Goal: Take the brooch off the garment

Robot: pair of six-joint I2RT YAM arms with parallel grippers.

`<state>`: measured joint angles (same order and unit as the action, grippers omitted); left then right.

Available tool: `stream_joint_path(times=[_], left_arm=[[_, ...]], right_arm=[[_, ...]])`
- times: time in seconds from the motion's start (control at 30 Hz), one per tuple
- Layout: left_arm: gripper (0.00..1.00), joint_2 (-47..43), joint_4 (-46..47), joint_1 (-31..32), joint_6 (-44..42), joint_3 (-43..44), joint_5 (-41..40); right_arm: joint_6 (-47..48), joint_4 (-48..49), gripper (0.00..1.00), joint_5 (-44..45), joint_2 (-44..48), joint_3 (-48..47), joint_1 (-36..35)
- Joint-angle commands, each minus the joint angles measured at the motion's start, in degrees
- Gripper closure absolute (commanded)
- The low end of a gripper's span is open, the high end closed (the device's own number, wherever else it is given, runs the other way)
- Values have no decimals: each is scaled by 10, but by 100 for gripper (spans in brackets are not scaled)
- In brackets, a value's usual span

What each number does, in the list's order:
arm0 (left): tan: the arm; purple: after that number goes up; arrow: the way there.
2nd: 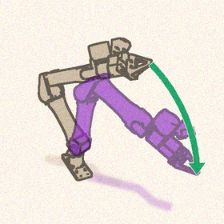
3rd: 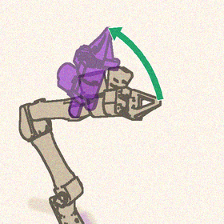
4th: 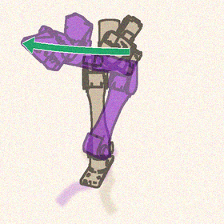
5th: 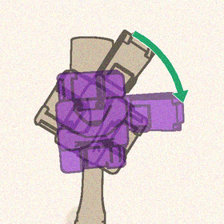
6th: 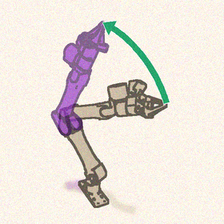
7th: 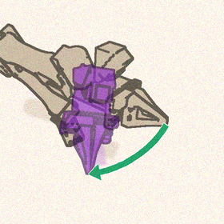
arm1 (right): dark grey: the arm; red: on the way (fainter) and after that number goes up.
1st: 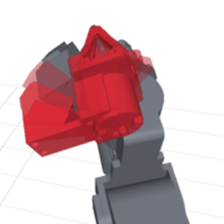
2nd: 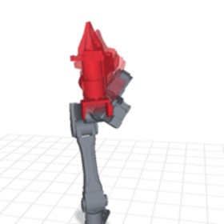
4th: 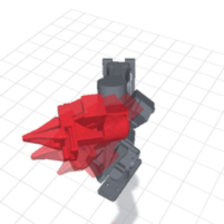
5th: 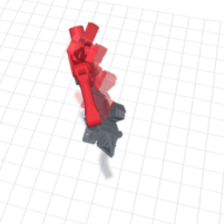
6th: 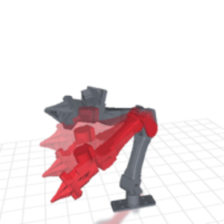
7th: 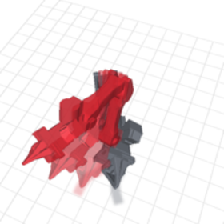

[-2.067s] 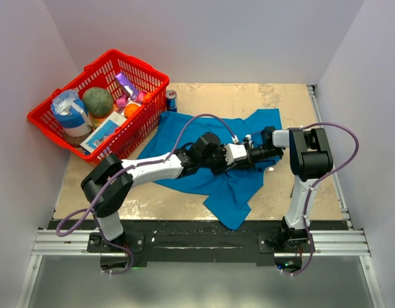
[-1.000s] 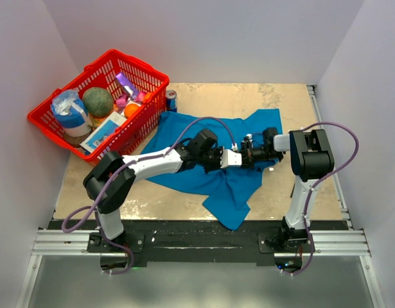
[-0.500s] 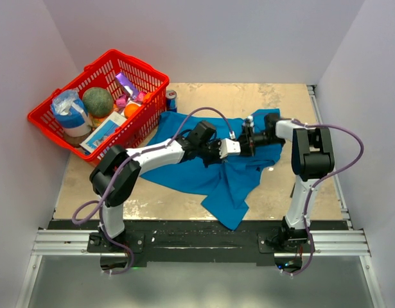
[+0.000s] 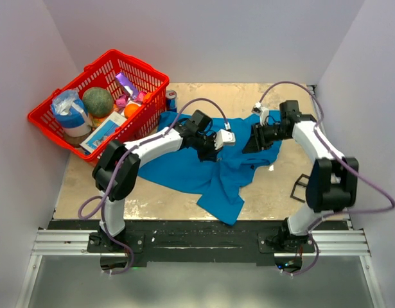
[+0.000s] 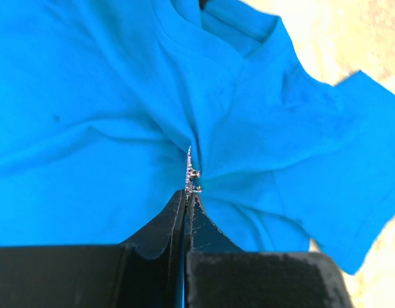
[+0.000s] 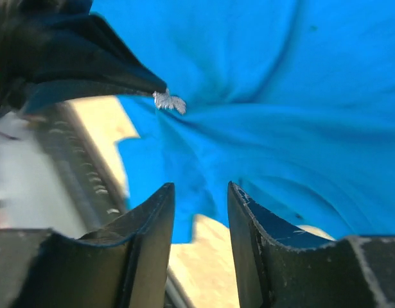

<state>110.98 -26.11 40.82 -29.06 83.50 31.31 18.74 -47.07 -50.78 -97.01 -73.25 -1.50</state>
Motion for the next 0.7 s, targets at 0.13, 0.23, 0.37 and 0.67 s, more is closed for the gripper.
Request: stream_joint_path(times=[0.13, 0.23, 0.37, 0.67], left_arm=[[100, 23, -63, -8, 67, 65, -1], [100, 38, -73, -9, 113, 85, -8], [100, 57, -90, -11, 172, 115, -4], [100, 70, -79, -33, 262, 124, -10]], right_arm=[[126, 268, 53, 178, 262, 169, -85], [179, 296, 50, 228, 337, 238, -155], [188, 330, 39, 248, 381, 307, -195], [180, 384, 30, 317, 354, 333, -277]])
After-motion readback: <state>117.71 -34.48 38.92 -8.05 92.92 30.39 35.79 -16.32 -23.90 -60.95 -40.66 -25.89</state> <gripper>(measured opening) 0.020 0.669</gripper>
